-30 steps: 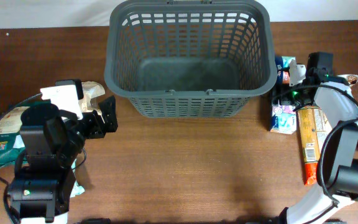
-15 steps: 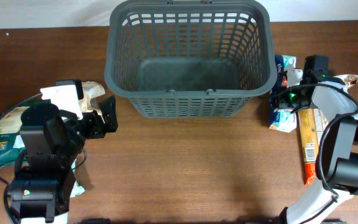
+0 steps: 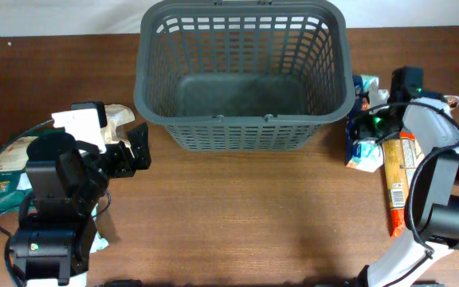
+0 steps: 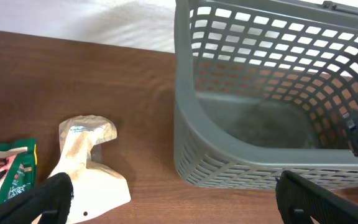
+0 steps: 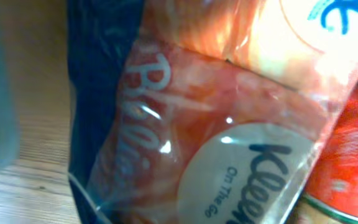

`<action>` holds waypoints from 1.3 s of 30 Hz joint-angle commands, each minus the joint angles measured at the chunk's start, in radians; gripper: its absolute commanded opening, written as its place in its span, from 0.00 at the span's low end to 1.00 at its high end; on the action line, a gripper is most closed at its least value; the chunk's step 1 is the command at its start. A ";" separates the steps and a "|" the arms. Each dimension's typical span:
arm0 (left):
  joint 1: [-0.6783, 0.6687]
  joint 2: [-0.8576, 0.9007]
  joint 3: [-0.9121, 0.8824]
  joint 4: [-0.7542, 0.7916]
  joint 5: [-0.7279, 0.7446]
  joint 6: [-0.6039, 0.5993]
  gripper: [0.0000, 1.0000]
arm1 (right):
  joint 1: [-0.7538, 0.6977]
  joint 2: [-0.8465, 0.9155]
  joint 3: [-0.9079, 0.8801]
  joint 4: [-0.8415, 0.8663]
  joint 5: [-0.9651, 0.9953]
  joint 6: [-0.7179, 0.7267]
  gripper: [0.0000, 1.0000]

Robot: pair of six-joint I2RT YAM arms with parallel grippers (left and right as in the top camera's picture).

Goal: Pack container
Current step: 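Lift the tissue stack with the right gripper over the basket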

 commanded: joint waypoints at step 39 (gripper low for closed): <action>0.002 0.001 0.012 -0.002 0.011 0.016 0.99 | 0.517 -0.182 0.883 -0.309 -0.437 -0.344 0.04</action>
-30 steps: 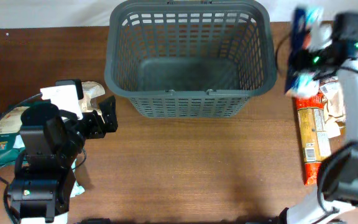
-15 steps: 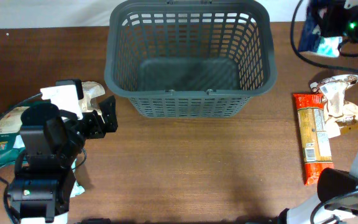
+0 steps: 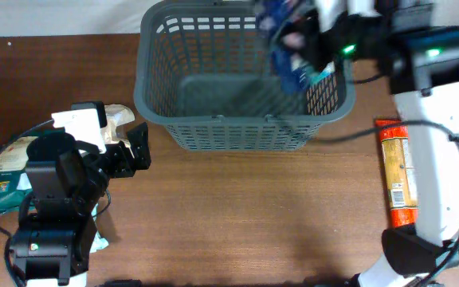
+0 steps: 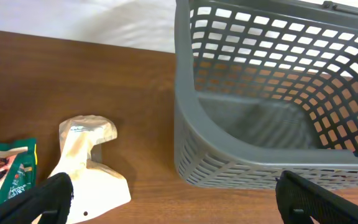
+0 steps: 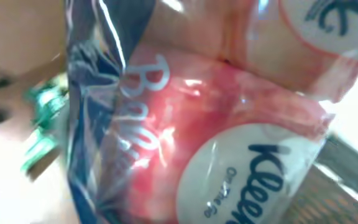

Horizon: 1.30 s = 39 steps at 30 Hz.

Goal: Pack container
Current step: 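Lift the tissue stack with the right gripper over the basket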

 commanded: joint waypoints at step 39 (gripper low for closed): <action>0.002 0.001 0.012 -0.002 0.022 0.016 0.99 | 0.035 0.240 0.031 -0.060 0.197 -0.282 0.04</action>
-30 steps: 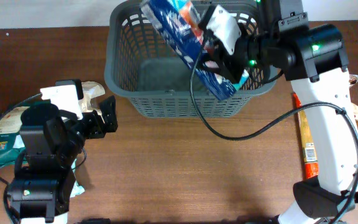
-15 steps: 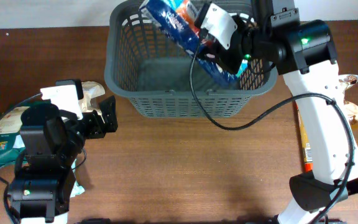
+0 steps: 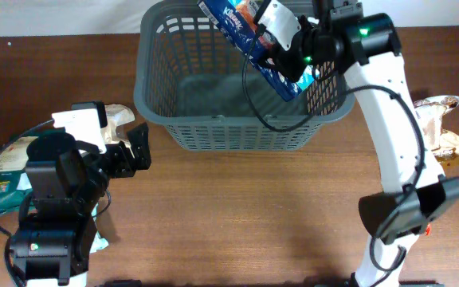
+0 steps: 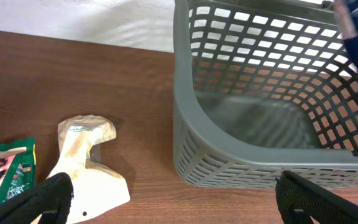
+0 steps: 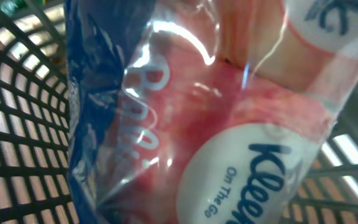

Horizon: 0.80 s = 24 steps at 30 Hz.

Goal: Pack container
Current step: 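Lift the tissue stack with the right gripper over the basket, then lower the tissue stack into the basket and open the right gripper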

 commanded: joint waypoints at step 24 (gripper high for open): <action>0.002 0.001 0.012 0.000 0.018 0.017 0.99 | -0.005 0.028 0.050 -0.036 -0.008 0.067 0.95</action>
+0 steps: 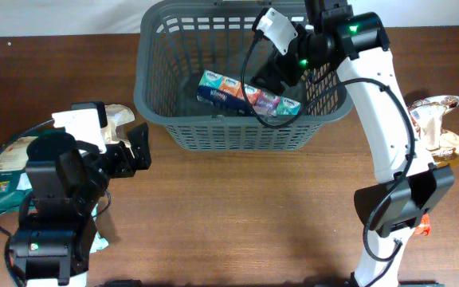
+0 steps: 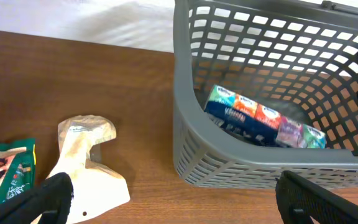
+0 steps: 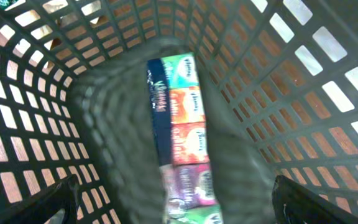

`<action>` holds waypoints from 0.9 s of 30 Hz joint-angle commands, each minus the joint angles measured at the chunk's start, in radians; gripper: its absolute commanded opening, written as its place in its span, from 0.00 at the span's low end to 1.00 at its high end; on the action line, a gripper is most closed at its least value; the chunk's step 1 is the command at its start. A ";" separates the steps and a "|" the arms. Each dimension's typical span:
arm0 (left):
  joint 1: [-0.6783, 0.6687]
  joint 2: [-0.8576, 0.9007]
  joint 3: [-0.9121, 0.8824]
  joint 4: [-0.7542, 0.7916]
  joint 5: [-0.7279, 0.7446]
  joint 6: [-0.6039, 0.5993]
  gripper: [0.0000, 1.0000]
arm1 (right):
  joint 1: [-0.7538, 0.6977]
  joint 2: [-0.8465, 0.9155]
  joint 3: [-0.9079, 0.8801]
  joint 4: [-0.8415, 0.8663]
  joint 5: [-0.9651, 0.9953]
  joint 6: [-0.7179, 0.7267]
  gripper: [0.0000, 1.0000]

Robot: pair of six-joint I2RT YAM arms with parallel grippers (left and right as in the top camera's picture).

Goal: Pack container
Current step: 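Lower the tissue stack into the basket and open the right gripper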

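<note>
The grey slatted basket (image 1: 154,76) stands at the table's back middle. A multicolour pack of tissue packets (image 1: 249,96) lies on its floor (image 2: 263,122) (image 3: 179,137). My right gripper (image 1: 271,73) hangs open above the basket's right half, nothing between its fingers (image 3: 176,205). My left gripper (image 1: 139,147) stands open at the left of the table, facing the basket (image 2: 229,158), with a pale paper pouch (image 2: 89,165) just ahead of its left finger.
A green snack bag (image 1: 6,171) and the pale pouch (image 1: 118,119) lie by the left arm. A gold-and-tan pouch (image 1: 437,127) lies at the right edge. A white cloth backs the table in the left wrist view.
My right gripper has opened and let the tissue pack go. The pack, held above the basket's right rim before, now lies on the basket floor. The left arm is unchanged.
My right gripper was down on the tissue pack among items right of the basket. Then it held the pack over the basket's far right corner, then above the right half. Now the pack lies inside and the gripper is empty. The left arm never moved.
</note>
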 commanded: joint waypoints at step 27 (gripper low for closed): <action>0.002 0.001 0.012 -0.008 0.014 0.082 0.99 | -0.565 -0.152 0.495 -0.499 0.293 0.613 0.91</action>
